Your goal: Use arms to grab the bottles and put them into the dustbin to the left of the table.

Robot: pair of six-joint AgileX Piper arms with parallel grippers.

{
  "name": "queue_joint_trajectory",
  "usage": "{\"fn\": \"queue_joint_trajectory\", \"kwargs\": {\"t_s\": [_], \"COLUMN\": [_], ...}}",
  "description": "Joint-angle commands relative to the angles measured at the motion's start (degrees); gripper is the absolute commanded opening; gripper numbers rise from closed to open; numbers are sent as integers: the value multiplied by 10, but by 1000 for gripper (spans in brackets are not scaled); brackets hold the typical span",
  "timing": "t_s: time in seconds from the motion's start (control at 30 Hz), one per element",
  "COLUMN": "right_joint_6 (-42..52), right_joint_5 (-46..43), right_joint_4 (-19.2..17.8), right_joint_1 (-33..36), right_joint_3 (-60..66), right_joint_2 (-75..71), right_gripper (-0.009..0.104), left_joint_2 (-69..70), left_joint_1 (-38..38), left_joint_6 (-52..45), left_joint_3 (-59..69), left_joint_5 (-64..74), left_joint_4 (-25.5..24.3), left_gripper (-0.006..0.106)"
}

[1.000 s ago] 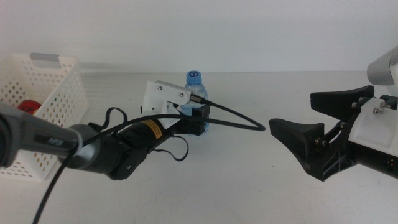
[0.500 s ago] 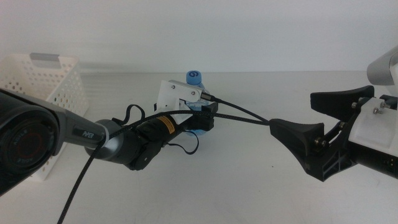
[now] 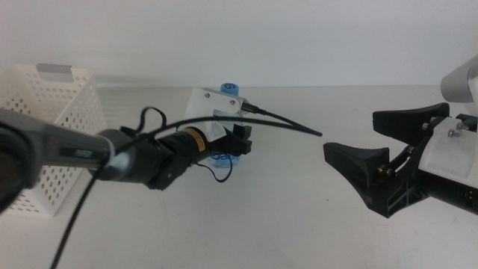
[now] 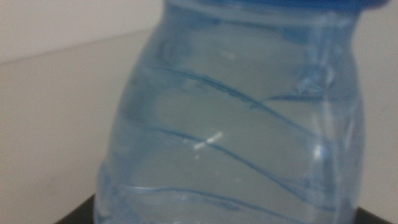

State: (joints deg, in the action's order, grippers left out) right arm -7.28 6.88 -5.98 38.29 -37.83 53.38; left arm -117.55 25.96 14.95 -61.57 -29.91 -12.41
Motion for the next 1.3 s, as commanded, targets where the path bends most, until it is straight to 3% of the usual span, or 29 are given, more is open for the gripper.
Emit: {"fn": "queue_joint_trajectory", "kwargs": {"t_s": [0.0, 0.23, 0.67, 0.87, 1.03, 1.27], "right_joint_6": [2, 2, 2, 2, 2, 2], "right_joint_5": [-40, -40, -40, -40, -40, -40], "right_joint_4": [-8, -8, -8, -8, -8, -8], "right_joint_1": [1, 1, 1, 1, 1, 1], "right_joint_3": [-15, -15, -15, -15, -15, -15], "right_joint_2": [-7, -7, -7, -7, -7, -7], "right_gripper": [95, 95, 95, 95, 95, 95], "left_joint_2": [76, 195, 403, 413, 413, 413], "left_joint_1": [0, 1, 1, 1, -3, -69], "left_joint_6": [4, 3, 4, -28, -47, -100], "left_joint_3": [-13, 60, 80, 2, -42, -95], "left_joint_5": [-17, 35, 332, 516, 581, 692], "left_joint_4": [4, 2, -12, -12, -9, 34], "left_gripper": [-5, -5, -5, -5, -5, -5]}}
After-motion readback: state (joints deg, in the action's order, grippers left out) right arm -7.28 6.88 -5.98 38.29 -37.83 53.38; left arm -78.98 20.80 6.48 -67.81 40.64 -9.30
